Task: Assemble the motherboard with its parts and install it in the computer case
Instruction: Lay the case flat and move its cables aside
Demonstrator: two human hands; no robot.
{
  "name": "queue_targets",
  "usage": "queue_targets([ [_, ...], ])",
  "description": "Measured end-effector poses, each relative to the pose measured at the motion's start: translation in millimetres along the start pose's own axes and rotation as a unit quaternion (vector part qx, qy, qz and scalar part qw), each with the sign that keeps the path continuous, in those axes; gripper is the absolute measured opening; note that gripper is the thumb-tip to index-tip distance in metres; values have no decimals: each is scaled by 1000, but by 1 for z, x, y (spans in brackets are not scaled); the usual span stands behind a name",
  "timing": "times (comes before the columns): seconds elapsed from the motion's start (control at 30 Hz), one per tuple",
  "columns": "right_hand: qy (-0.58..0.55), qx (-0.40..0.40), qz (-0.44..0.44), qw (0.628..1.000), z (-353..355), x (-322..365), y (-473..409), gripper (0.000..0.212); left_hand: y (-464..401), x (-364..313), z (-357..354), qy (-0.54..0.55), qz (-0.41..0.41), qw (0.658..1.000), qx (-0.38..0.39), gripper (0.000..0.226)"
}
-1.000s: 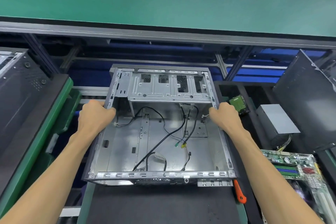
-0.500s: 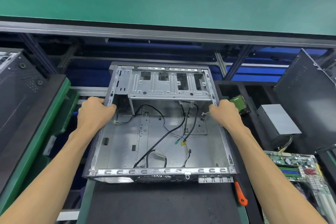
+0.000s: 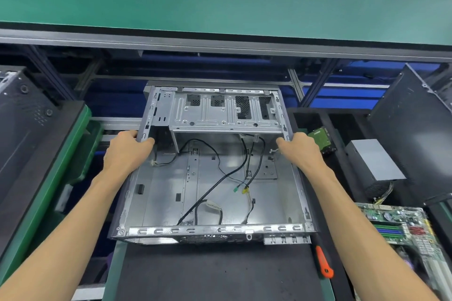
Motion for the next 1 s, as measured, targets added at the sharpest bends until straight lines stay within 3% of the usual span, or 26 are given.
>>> queue_targets([
  [0.17, -7, 13, -6, 1000, -2, 0, 4, 33, 1, 2, 0, 5, -4, 1000, -12, 30],
  [0.27, -11, 16, -7, 1000, -3, -2, 7, 46, 4, 1, 0, -4, -20, 1000, -6, 14],
  [0.3, -13, 17, -2, 1000, -3, -3, 8, 51, 5, 0, 0, -9, -29, 1000, -7, 18],
  [0.37, -36, 11, 13, 999, -5, -2, 9, 61, 8, -5, 1, -2, -71, 997, -29, 46],
  [0.43, -95, -47, 42, 994, -2, 3, 13, 68, 17, -19, 5, 4, -168, 982, -84, 47],
  [0.5, -161, -165, 97, 968, 11, 11, 24, 54, 30, -35, 3, 20, -263, 960, -92, 26],
  [0.57, -183, -258, 167, 934, 24, 21, 36, 28, 41, -47, -12, 43, -280, 959, 0, 11],
  [0.6, -184, -262, 198, 926, 27, 26, 40, 17, 45, -50, -25, 44, -263, 961, 68, 11],
  [0.67, -169, -179, 243, 938, 24, 40, 44, 15, 52, -48, -55, -7, -205, 956, 210, 13],
  [0.73, -69, -29, 279, 957, 7, 56, 48, 20, 60, -38, -86, -104, -138, 928, 331, 35],
  [0.8, 37, 82, 304, 948, -18, 63, 52, 24, 66, -22, -109, -169, -70, 893, 411, 60],
  [0.9, 87, 158, 284, 942, -47, 60, 54, 32, 72, -5, -132, -212, -37, 861, 461, 79],
  [1.0, 126, 177, 264, 940, -63, 54, 45, 45, 78, -3, -143, -180, -17, 833, 522, 80],
])
Point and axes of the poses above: each hand's wrist, its own y-axis away from the middle knuckle, its own z-axis out of the back of the hand, x = y × z, the point moved 4 cm from there along -y, towards the middle knuckle, and after that the axes turned 14 degrees about y, right-handed, at the moved point
